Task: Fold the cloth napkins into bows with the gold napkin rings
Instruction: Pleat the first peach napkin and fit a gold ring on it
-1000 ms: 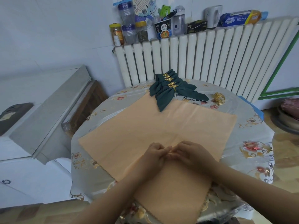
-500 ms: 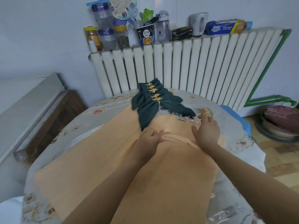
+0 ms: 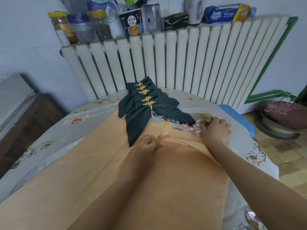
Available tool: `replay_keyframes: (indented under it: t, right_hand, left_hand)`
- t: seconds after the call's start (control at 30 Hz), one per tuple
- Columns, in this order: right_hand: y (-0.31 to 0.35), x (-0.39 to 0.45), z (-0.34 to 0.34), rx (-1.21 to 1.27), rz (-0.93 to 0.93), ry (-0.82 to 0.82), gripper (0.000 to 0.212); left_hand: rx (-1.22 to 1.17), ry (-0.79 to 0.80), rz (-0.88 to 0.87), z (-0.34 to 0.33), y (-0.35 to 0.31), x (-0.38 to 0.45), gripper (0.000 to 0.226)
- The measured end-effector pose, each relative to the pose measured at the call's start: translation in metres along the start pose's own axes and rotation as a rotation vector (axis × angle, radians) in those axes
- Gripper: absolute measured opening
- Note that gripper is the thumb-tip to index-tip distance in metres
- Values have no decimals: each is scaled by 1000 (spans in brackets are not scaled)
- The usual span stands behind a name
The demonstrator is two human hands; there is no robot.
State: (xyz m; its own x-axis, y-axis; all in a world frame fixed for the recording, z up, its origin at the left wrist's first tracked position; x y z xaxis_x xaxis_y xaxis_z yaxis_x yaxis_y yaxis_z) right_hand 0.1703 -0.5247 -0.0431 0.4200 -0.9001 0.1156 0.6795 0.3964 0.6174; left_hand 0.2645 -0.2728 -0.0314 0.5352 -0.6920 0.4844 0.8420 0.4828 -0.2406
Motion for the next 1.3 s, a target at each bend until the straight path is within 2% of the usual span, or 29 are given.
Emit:
replay_keyframes:
  t: [0.17,0.3,0.37,0.5,0.63,0.9,1.1,1.3]
  right_hand:
    - [-4,-6,6,105,16,15,50]
    - [8,-28,27,398,137,-2,49]
    - [15,-50,42,565,180,68,47]
    - [23,-94,63,693,191,268,41]
    - [24,-138,90,820,217,356,37]
    - [10,-184,101,888,208,457,36]
    - [10,-205,118,940,227,419,37]
    - [16,-225,118,934,269,477,40]
  left_hand:
    - [56,-50,-99,8,-8,-4,43]
    - [78,-127,-138,19,-3,-11,44]
    - [102,-107,-142,33,-3,-20,35]
    - [135,-17,-107,53,2,-39,39]
    - [167,-29,-53,77,5,-60,39]
    - [169,-32,61,115,11,-95,38]
    - [194,-44,45,141,6,-111,37]
    - [201,-80,-2,157,-5,-122,37]
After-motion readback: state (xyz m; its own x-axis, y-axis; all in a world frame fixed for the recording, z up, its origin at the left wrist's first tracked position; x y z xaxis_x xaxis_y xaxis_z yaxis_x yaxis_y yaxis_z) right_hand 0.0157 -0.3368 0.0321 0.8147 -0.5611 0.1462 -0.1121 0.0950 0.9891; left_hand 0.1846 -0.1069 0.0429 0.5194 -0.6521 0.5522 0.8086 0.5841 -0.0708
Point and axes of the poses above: each hand's wrist, its own x-axis towards the middle knuckle, its own z-axis out of the back of the hand, y = z × x, the point moved 6 cm from there along x, towards the middle knuckle, and after that the axes turned 14 degrees about x, right-handed, at the moved point
